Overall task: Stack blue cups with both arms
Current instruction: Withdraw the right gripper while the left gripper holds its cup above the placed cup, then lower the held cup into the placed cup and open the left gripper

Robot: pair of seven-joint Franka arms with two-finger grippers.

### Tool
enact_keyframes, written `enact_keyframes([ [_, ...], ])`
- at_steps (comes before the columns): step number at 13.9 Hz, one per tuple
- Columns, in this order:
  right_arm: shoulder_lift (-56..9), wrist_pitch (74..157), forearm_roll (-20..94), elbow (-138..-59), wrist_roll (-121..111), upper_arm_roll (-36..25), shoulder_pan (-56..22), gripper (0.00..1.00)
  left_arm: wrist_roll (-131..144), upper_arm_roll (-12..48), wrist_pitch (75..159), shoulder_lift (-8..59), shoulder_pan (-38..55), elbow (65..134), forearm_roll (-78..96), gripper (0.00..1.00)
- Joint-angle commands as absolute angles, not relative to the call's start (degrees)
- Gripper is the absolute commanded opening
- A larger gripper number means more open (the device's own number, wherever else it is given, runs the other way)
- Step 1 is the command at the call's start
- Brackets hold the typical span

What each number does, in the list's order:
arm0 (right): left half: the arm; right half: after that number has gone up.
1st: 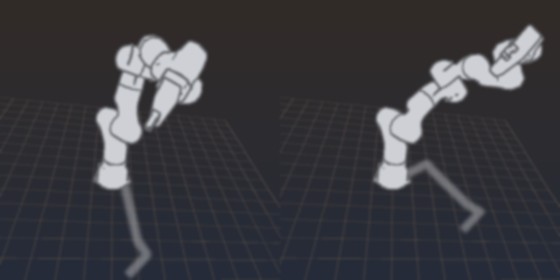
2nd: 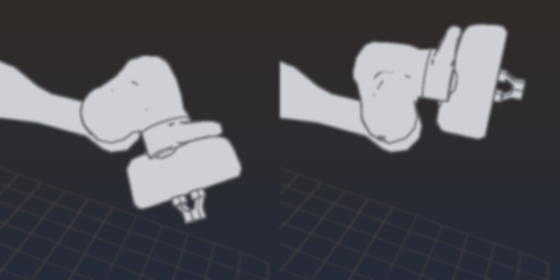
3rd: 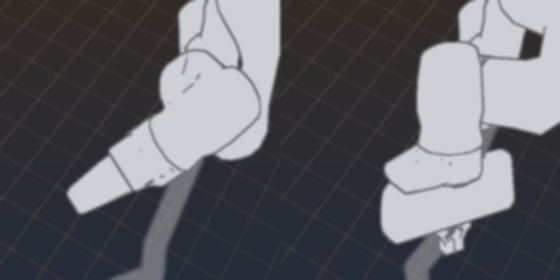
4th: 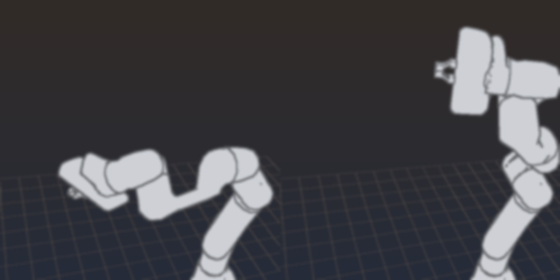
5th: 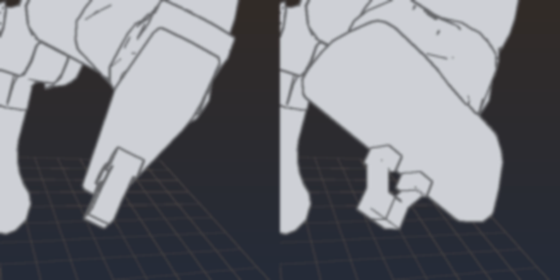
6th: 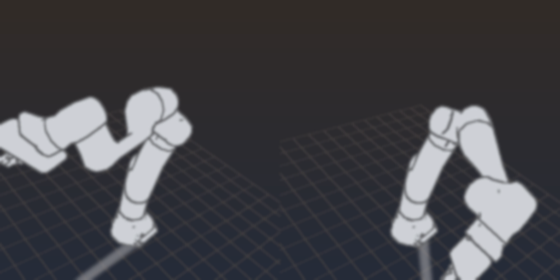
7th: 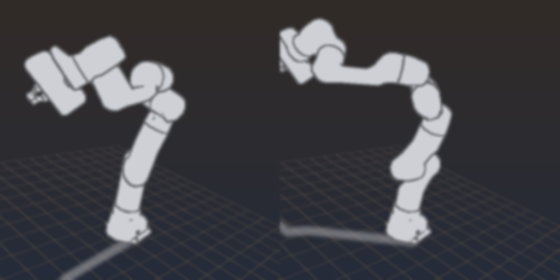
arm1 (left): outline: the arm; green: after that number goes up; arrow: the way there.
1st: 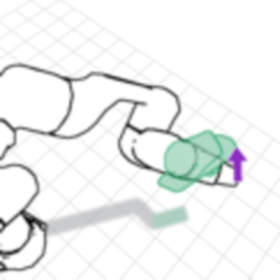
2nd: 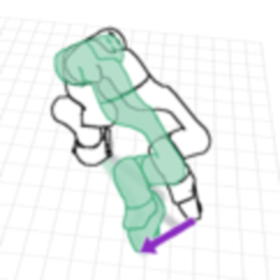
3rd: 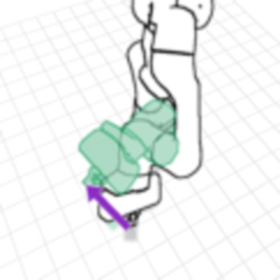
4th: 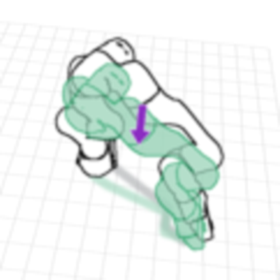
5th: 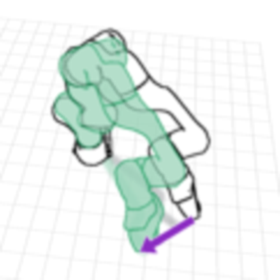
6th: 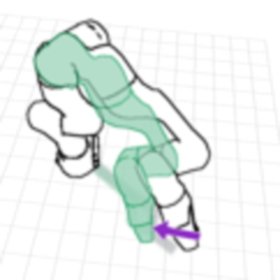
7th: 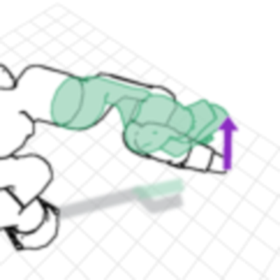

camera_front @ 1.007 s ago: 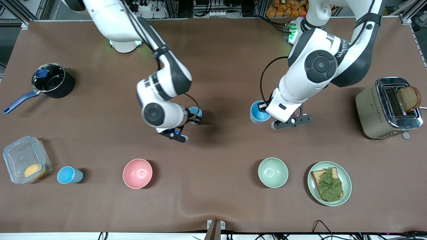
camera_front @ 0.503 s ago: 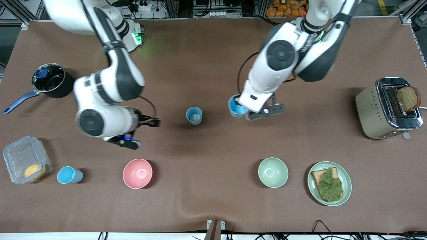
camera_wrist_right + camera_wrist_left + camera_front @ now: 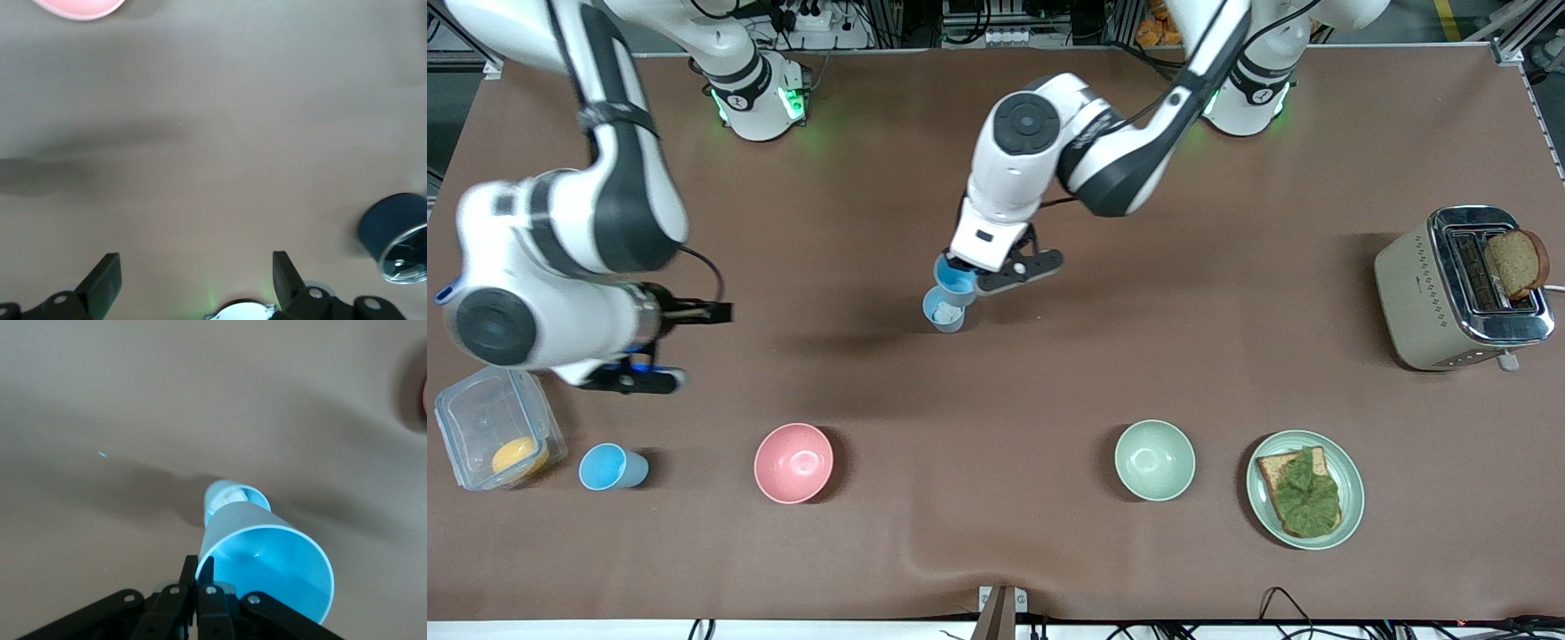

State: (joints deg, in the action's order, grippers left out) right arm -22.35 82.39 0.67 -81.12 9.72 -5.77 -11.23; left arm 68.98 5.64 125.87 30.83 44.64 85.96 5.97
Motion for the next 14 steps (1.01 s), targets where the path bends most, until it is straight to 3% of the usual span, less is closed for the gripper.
enact_keyframes([
  [1,-8.65,89.28,-0.79,-94.02,7.82,-2.91,-4.59,1.00,70.22,4.57,129.27,34.00,46.49,84.55,6.24,0.00],
  [6,-1.68,89.21,-0.79,-93.17,5.02,-2.46,1.05,1.00,71.28,4.66,133.33,37.52,47.72,84.64,3.17,0.00],
  [11,-0.97,88.76,-0.44,-92.90,2.90,-2.46,0.97,1.00,70.93,4.66,133.33,38.05,47.29,84.99,2.11,0.00],
  [12,-0.88,89.03,-0.27,-92.90,2.90,-2.46,0.88,1.00,71.19,4.66,133.33,38.32,47.29,85.08,2.20,0.41],
  [13,-0.97,88.86,-0.35,-92.90,2.99,-2.46,0.53,1.00,71.19,4.66,133.33,38.23,47.11,85.17,2.11,0.99],
  [14,-0.97,88.51,-0.35,-92.81,2.99,-2.46,0.53,1.00,71.10,4.48,133.24,37.80,47.20,85.17,1.94,1.00],
])
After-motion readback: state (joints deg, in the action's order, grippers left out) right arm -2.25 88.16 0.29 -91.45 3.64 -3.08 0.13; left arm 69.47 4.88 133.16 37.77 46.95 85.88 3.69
